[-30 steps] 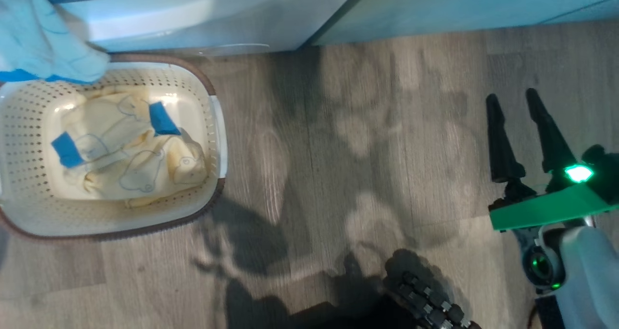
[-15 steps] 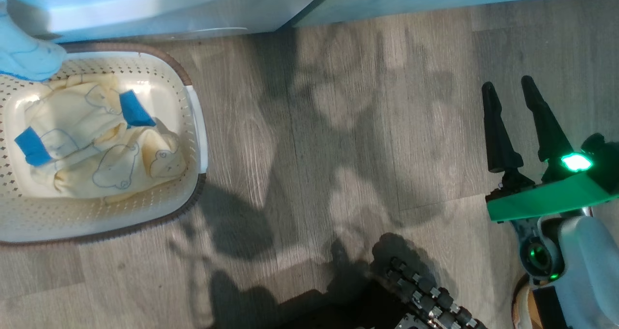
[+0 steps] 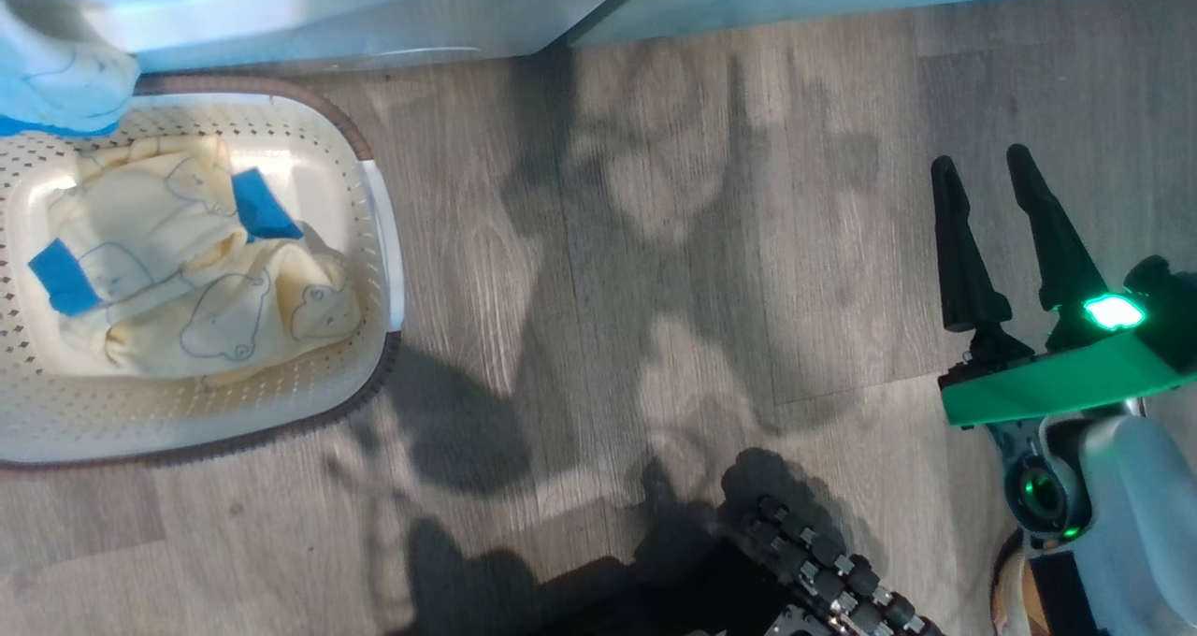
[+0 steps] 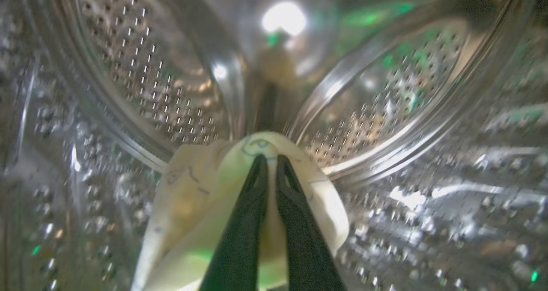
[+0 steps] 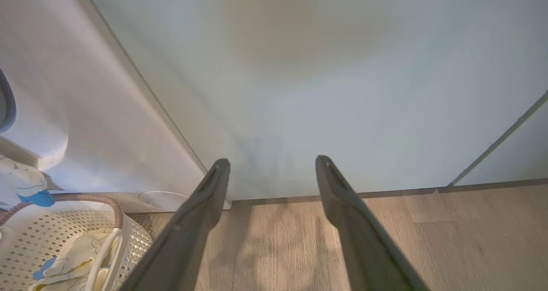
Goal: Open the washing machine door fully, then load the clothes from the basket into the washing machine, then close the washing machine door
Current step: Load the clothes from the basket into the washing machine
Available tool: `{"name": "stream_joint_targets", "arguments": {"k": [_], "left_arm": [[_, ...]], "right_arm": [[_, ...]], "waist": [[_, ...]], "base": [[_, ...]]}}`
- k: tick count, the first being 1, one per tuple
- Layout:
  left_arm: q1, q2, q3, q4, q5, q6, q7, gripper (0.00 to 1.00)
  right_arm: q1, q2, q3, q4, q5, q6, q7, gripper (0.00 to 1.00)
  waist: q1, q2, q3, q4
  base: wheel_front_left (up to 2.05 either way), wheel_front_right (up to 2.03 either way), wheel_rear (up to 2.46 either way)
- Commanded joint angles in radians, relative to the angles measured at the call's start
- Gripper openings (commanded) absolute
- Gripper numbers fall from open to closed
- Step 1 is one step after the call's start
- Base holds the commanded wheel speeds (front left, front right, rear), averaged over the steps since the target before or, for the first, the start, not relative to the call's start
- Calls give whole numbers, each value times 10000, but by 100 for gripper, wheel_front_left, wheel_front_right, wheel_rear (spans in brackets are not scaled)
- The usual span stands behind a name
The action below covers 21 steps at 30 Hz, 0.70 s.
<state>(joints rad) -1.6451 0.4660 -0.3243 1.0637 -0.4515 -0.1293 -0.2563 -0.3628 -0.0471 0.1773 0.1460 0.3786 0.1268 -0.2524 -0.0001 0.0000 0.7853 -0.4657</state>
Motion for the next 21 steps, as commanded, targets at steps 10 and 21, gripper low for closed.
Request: {"name": "stream_joint_targets", "arguments": {"k": [10, 21], "left_arm": [[920, -204, -117, 314, 519, 87, -54, 100], [2102, -703, -269, 1490, 498, 167, -54, 100]], "right_arm": [[181, -32, -230, -198, -295, 39, -94, 100], [763, -43, -234, -5, -433, 39, -94, 100]], "waist": [[1, 0, -585, 355], [1, 0, -2137, 558]], "base": [[0, 0, 0], [0, 0, 0]]}}
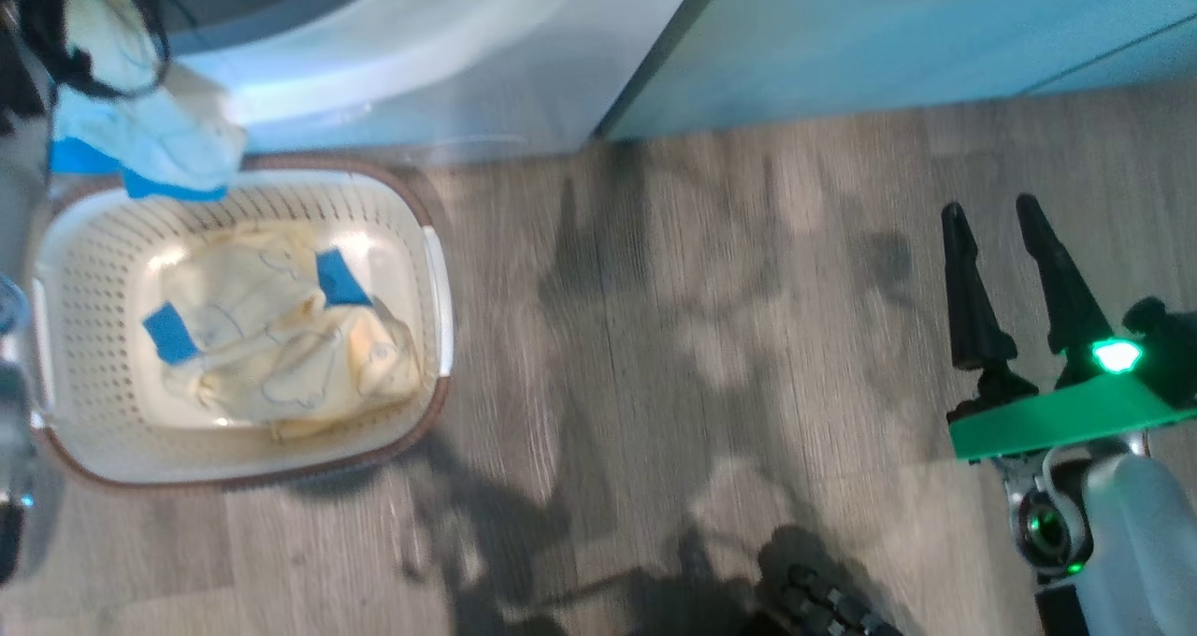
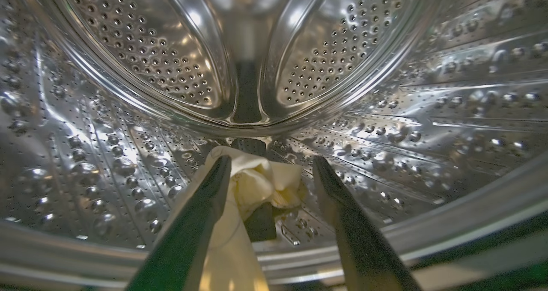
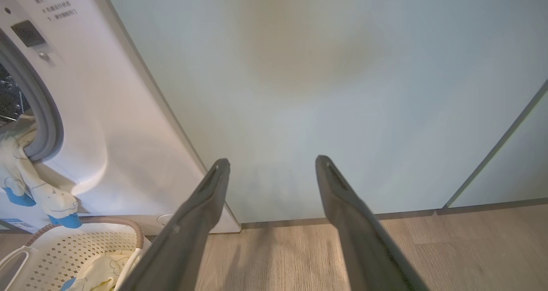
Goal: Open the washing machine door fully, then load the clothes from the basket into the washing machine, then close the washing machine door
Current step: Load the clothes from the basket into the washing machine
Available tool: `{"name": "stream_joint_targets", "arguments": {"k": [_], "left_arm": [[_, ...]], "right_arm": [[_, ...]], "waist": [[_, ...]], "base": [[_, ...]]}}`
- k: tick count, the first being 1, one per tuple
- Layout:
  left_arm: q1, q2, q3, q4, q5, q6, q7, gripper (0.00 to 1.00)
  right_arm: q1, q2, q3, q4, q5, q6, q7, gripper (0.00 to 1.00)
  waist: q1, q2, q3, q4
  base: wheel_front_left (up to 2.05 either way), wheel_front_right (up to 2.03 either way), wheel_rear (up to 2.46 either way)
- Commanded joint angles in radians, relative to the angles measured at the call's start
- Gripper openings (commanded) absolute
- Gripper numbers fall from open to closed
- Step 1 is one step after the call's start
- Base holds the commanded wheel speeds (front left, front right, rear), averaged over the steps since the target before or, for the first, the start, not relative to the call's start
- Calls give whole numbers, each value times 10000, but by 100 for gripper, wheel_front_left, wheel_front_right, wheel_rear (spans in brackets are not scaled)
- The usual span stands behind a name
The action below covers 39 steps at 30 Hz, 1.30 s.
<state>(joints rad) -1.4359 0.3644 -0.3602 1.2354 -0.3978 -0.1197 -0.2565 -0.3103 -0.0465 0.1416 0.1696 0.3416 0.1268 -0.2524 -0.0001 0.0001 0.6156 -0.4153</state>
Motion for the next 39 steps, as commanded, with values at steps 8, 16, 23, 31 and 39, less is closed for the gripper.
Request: {"name": "stream_joint_targets", "arguments": {"k": [8, 16, 23, 31, 39], "left_arm": [[1714, 2, 233, -570, -218, 68, -53, 100], [3573, -221, 585, -1532, -460, 195, -53, 100], [5343, -333, 924, -2473, -616, 338, -53, 100], [7303, -579, 1081, -3463, -609, 672, -53, 100], [8724, -631, 1308, -4423, -450, 1048, -53, 100]], "right_arm": [[785, -186, 166, -106, -105, 39, -94, 100], [1425, -448, -45, -79, -128, 39, -94, 100], [1817, -663, -182, -87, -121, 39, -94, 100], [2016, -694, -203, -173, -117, 39, -94, 100], [2029, -656, -149, -191, -75, 39, -94, 100]], "waist": [[1, -1, -1626, 364], [1, -1, -2589, 937], [1, -1, -3226, 1329], [1, -1, -3399, 1422], [1, -1, -3346, 1324]], "base": [[0, 0, 0], [0, 0, 0], [0, 0, 0], [0, 0, 0], [0, 0, 0]]}}
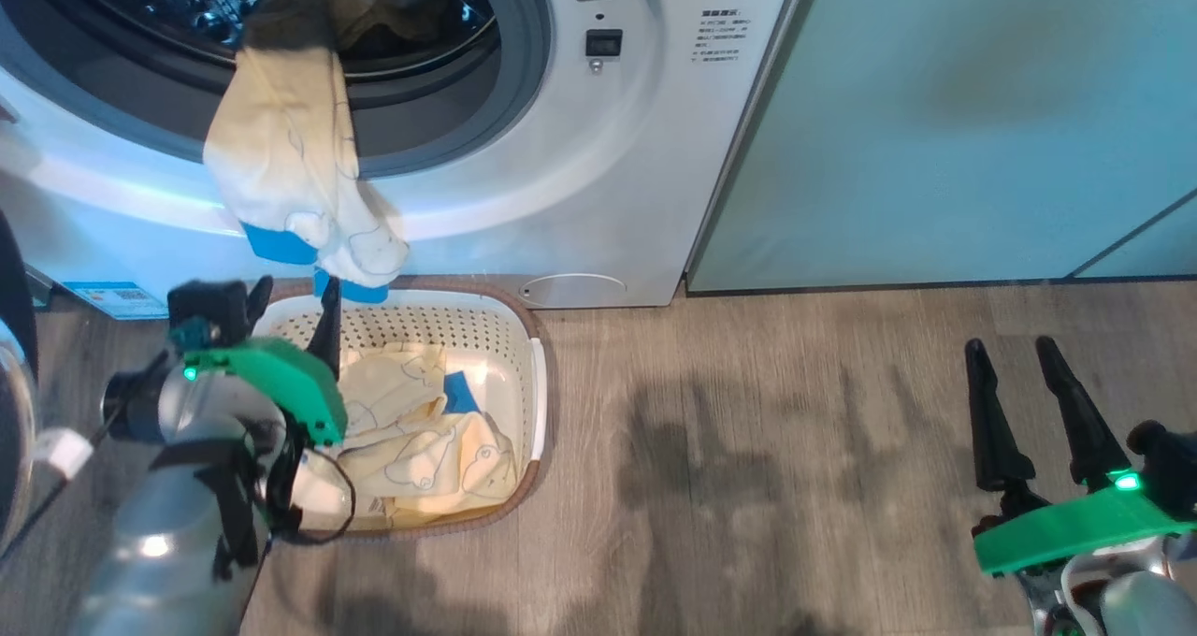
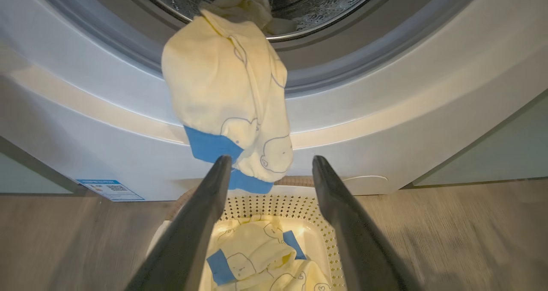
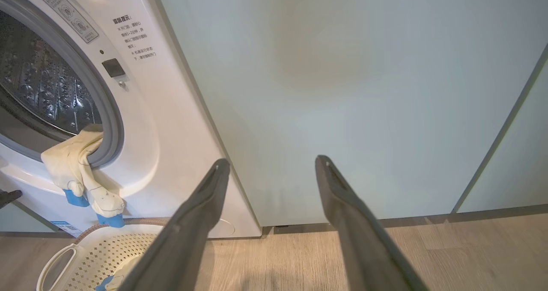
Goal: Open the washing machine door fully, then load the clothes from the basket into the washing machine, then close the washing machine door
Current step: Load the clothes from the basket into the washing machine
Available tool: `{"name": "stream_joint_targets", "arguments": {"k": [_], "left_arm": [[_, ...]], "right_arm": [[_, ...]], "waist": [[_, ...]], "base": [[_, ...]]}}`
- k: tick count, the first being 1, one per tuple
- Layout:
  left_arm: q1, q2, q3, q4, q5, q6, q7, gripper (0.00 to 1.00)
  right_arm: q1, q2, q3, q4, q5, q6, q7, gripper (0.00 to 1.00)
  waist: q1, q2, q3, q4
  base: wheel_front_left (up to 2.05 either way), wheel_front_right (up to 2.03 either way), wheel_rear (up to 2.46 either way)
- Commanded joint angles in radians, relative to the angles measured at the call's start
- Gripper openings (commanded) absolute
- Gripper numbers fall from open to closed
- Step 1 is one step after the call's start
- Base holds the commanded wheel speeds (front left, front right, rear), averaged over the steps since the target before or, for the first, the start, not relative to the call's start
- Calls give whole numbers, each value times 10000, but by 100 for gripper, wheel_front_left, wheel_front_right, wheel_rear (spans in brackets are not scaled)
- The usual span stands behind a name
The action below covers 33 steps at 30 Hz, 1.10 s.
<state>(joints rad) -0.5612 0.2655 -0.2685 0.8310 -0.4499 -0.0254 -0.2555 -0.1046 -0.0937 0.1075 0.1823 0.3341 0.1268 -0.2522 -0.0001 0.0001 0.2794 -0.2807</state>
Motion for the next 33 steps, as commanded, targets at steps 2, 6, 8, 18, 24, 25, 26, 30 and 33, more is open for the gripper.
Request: {"name": "stream_joint_targets", "arguments": {"k": [2, 6, 8, 18, 24, 25, 26, 30, 33], "left_arm": [[342, 316, 575, -730, 44, 209, -63, 100], [979, 336, 983, -1535, 100, 402, -63, 100], [1301, 308, 1346, -2109, 124, 608, -63, 100], [3144, -38, 2750, -4884, 833, 1219, -63, 100], [3795, -303, 3220, -5602, 1110, 1280, -63, 100], [3874, -346, 3285, -5670, 1151, 1262, -63, 100], [3929, -390, 3350, -5712, 1180, 1250, -63, 100], [3996, -509, 3457, -5687, 1341, 1146, -63, 100], [3832, -464, 3284, -5229, 1442, 972, -61, 100]], "right_arm": [[-33, -169, 184, -318, 9, 39, -95, 100], [-41, -139, 165, -331, 31, 39, -95, 100], [-43, -126, 160, -340, 42, 39, -95, 100], [-63, -52, 111, -376, 43, 39, -95, 100], [-98, -19, 90, -370, 41, 39, -95, 100], [-108, -16, 86, -364, 44, 39, -95, 100], [-117, -13, 85, -359, 46, 39, -95, 100], [-147, -7, 96, -344, 48, 39, -95, 100], [-155, -5, 108, -351, 43, 39, -95, 100]], "waist": [[1, -1, 33, -46], [1, -1, 75, -79], [1, -1, 93, -92], [1, -1, 196, -146], [1, -1, 243, -132], [1, -1, 249, -131], [1, -1, 255, -130], [1, -1, 274, -133], [1, -1, 312, -143]], "base": [[0, 0, 0], [0, 0, 0], [0, 0, 0], [0, 0, 0], [0, 0, 0], [0, 0, 0], [0, 0, 0], [0, 0, 0], [0, 0, 0]]}}
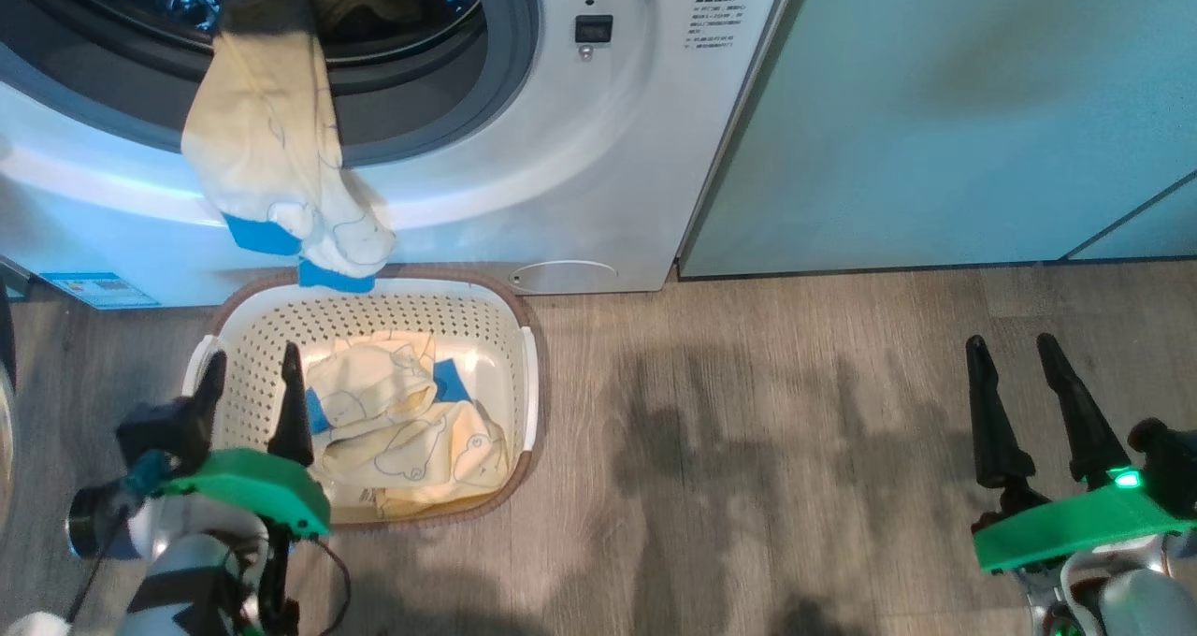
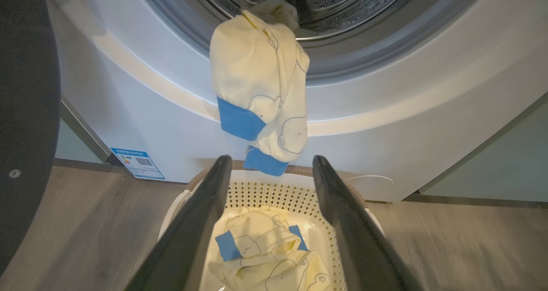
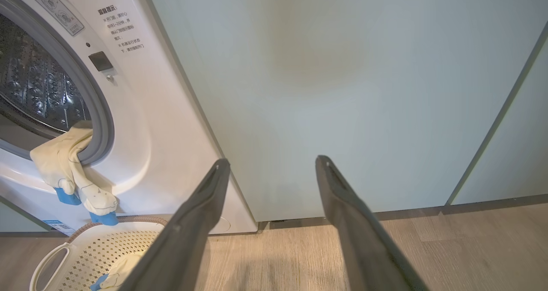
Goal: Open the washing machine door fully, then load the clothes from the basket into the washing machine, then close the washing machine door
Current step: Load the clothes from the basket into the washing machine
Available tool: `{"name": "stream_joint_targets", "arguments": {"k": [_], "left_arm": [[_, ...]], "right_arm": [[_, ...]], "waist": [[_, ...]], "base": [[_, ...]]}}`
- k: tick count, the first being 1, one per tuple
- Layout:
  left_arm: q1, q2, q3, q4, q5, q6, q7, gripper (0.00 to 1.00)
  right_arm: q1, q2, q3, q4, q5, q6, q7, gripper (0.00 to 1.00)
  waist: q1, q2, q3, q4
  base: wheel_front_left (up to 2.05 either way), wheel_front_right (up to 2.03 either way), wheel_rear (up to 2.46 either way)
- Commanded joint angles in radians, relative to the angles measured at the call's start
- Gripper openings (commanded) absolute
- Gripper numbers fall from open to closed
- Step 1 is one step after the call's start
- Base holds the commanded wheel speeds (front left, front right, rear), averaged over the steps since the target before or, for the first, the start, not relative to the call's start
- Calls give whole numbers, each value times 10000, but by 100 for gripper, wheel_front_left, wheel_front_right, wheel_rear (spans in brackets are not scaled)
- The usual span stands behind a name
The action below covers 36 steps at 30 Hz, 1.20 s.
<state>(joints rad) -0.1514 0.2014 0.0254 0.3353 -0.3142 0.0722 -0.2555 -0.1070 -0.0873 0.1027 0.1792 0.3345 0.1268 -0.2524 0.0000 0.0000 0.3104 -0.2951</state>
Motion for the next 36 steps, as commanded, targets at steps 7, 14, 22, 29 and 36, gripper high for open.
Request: {"name": "stream_joint_targets", "arguments": {"k": [7, 14, 22, 29, 36], "left_arm": [[-1592, 359, -259, 1072, 583, 36, 400, 100], [-3388, 532, -483, 2749, 742, 68, 695, 100], [-5255, 835, -560, 4664, 740, -8, 901, 100], [-6623, 1069, -711, 6162, 924, 291, 1093, 100], [-7524, 1197, -619, 7397, 851, 707, 987, 100]], "right_arm": [[-215, -65, 254, -368, 51, 39, -94, 100], [-358, -15, 379, -384, 70, 39, -94, 100], [-524, 101, 504, -418, 96, 39, -94, 100], [-720, 196, 611, -449, 118, 39, -94, 100], [-890, 259, 650, -450, 133, 39, -94, 100]], "waist": [[0, 0, 284, -164], [0, 0, 755, -564], [0, 0, 1384, -1016], [0, 0, 1915, -1219], [0, 0, 2225, -1266]], "base": [[0, 0, 0], [0, 0, 0], [0, 0, 0], [0, 0, 0], [0, 0, 0]]}}
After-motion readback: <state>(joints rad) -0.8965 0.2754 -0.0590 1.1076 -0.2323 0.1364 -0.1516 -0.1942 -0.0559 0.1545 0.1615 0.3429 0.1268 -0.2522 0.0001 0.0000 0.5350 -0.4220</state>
